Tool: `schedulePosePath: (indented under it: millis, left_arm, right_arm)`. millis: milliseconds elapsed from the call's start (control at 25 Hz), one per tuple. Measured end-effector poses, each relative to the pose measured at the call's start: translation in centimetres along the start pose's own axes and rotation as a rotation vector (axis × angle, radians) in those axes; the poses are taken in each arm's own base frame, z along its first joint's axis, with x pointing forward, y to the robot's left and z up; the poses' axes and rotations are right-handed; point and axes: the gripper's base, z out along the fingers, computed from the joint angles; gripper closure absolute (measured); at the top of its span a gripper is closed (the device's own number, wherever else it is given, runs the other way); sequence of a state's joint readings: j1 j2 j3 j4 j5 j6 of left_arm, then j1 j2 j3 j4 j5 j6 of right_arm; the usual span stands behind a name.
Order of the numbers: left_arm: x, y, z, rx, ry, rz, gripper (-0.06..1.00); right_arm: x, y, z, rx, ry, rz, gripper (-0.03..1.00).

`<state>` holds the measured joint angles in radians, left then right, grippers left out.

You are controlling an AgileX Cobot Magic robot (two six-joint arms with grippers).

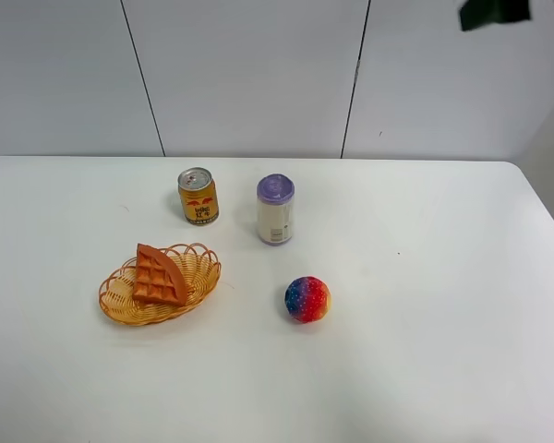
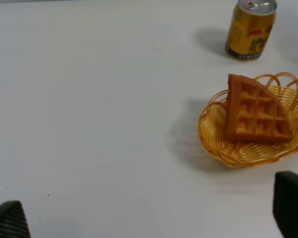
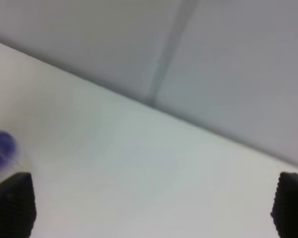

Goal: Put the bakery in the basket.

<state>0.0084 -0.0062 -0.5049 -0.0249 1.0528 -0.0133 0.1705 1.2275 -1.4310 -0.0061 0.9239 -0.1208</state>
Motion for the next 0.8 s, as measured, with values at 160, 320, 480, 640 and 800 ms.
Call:
schedulePosePath:
  millis: [160, 320, 480, 640, 800]
  left_arm:
    - [0.0, 0.0, 0.0, 0.000, 0.000, 0.000, -0.05]
    - [0.0, 0.0, 0.0, 0.000, 0.000, 0.000, -0.05]
    - [0.0, 0.0, 0.0, 0.000, 0.000, 0.000, -0.05]
    - [0.0, 0.0, 0.0, 0.000, 0.000, 0.000, -0.05]
    - [0.0, 0.0, 0.0, 0.000, 0.000, 0.000, -0.05]
  right_arm:
    - [7.5, -2.2, -4.1, 0.112, 0.010, 0.164, 0.02]
    - [14.1, -0.8, -8.5, 0.197, -0.103, 0.249, 0.02]
    - [18.9, 1.9, -10.0, 0.149, -0.195, 0.286, 0.04]
    - [22.7, 3.4, -10.3, 0.128, -0.153, 0.284, 0.05]
    - [25.3, 3.8, -10.0, 0.166, -0.113, 0.255, 0.05]
